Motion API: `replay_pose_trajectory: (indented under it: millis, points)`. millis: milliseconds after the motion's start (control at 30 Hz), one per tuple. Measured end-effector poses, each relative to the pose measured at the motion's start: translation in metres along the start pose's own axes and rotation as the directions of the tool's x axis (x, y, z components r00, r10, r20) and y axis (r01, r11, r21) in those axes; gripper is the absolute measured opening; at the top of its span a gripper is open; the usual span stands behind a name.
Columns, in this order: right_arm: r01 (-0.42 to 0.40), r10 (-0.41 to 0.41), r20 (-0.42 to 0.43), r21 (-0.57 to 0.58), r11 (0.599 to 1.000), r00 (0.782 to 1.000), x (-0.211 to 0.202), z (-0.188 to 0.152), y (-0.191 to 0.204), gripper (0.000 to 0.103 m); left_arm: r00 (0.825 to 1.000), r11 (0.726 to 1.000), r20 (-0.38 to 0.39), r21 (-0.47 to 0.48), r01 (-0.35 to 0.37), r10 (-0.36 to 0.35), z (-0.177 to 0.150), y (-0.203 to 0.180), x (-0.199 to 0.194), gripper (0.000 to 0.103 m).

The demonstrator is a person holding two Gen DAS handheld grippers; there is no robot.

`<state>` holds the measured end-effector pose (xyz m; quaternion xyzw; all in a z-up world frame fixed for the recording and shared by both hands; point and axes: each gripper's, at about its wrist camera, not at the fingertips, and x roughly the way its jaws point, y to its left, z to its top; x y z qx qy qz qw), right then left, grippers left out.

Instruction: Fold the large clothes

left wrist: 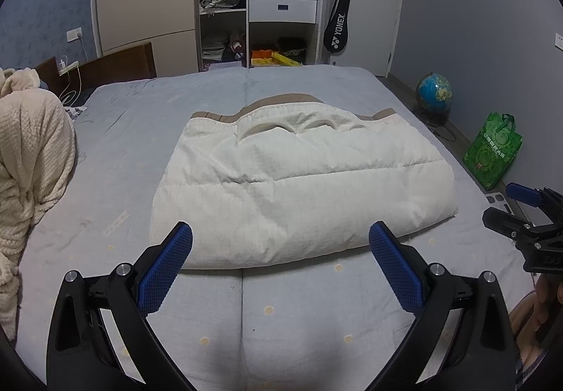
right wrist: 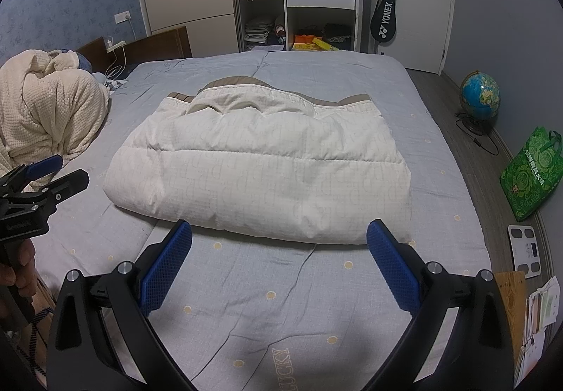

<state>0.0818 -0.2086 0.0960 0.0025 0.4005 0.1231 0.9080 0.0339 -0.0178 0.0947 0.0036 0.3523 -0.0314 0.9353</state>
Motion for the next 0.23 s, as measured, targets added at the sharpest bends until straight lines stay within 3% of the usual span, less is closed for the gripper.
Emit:
replay_pose_trajectory:
  millis: [233]
  points:
    - [0.001, -0.001, -0.001, -0.001, 1.000, 1.000, 0.0001, 0.0002, -0.0001, 0.095, 1.000, 1.000, -0.004, 0.002, -0.001, 0.001, -0.0002, -0.0017, 0.0008, 0.097]
